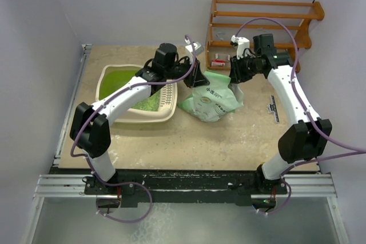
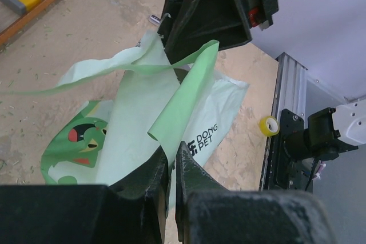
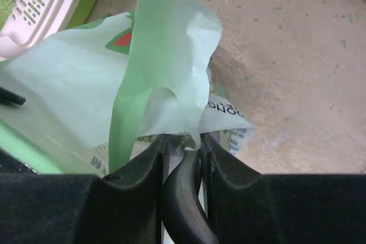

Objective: Fill the litter box with clean litter
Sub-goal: 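Scoop the cat litter from the cat litter bag.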

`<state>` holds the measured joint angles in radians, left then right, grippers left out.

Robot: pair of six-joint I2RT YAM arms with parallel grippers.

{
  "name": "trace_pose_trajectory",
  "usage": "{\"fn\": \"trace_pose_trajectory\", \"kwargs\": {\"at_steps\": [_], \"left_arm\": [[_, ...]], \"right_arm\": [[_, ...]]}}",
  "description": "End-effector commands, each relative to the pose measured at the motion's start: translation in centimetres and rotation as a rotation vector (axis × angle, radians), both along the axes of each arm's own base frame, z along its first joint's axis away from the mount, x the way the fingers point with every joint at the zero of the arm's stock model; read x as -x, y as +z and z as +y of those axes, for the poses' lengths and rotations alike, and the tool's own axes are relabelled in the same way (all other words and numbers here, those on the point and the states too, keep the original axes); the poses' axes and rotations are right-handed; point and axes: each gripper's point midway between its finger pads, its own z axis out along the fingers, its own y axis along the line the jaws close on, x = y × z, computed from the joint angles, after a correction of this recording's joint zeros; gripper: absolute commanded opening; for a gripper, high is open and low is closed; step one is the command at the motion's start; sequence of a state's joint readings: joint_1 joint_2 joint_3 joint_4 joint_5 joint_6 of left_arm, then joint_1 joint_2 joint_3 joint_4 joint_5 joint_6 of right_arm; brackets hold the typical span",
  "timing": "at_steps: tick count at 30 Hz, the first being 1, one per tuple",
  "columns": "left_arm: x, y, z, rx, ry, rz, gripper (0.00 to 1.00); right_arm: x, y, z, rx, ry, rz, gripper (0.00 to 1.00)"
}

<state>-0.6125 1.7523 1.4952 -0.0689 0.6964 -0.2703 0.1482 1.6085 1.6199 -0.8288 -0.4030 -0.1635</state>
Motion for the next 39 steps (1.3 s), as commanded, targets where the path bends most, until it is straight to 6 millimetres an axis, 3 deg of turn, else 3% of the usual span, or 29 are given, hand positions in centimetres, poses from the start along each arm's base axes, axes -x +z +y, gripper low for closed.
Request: {"fn": "trace_pose_trajectory", "kwargs": {"at_steps": [1,7,9,13,27,34,39], "left_arm": [[0.6,2.8,-0.2,0.055,-0.023,-0.067,0.04],[0.7,3.0,0.0,0.048,-0.02,-0.072,0.04],[0.8,2.8,0.0,0.036,-0.024,-0.064,0.04],[0.7,2.8,0.2,0.033,-0.013,-0.069,0.04],[0.3,3.2,-0.1,0.03,-0.022,-0.083,0.05],[0.3,3.2,-0.5,0.042,-0.031,-0.079,0.05],[0.3,3.1,-1.2,0.05,-0.043,-0.075,0.05]], "right_arm": [[1.9,-6.4,-0.2,0.093,0.009,0.18,0.0],[2.8,-7.1,-0.7,0.12,0.023,0.211,0.0],[4.0,-6.2,-0.5,0.098,0.037,0.237,0.0],[4.2,-3.8,-1.5,0.116,-0.013,0.145,0.0],[10.8,-2.2,-3.6,0.155,0.005,0.215,0.0],[11.6,-0.9,-4.7,0.14,-0.038,0.188,0.0],[10.1,-0.6,-4.2,0.113,-0.059,0.157,0.0]]}}
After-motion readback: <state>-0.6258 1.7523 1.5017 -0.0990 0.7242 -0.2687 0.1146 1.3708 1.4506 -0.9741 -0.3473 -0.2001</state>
